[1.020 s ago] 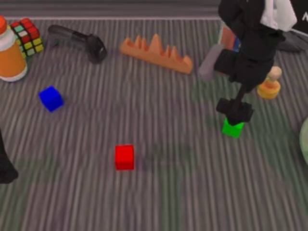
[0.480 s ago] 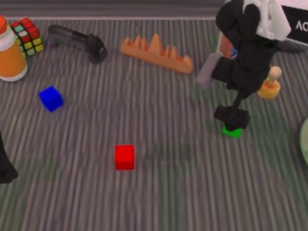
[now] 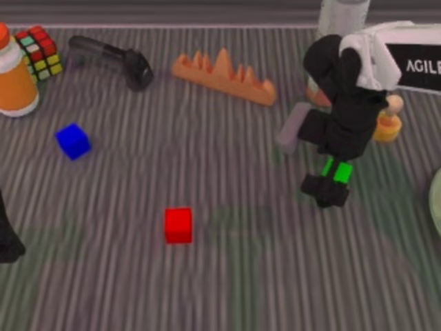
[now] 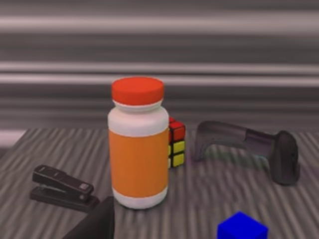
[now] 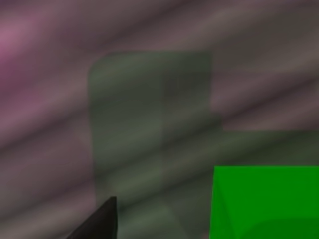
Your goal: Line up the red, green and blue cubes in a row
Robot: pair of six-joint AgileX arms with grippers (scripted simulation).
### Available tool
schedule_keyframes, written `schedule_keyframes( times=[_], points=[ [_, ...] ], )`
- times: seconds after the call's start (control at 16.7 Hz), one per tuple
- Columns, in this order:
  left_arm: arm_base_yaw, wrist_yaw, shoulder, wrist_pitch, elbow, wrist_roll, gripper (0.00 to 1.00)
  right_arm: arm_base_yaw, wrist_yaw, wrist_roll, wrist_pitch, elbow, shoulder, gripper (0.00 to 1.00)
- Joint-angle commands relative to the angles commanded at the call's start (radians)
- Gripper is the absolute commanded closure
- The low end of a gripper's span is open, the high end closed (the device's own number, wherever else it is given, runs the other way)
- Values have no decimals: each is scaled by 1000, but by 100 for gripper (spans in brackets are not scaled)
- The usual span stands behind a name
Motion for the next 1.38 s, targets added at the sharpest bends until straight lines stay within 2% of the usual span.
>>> schedule_keyframes(
  times=[0.06,0.84,1.38],
  points=[
    [0,0,0,0,0,0,0,0,0,0,0,0,0,0],
    [0,0,0,0,0,0,0,0,0,0,0,0,0,98],
    [0,0,0,0,0,0,0,-1,-6,8,-12,1,-19,100]
  ],
)
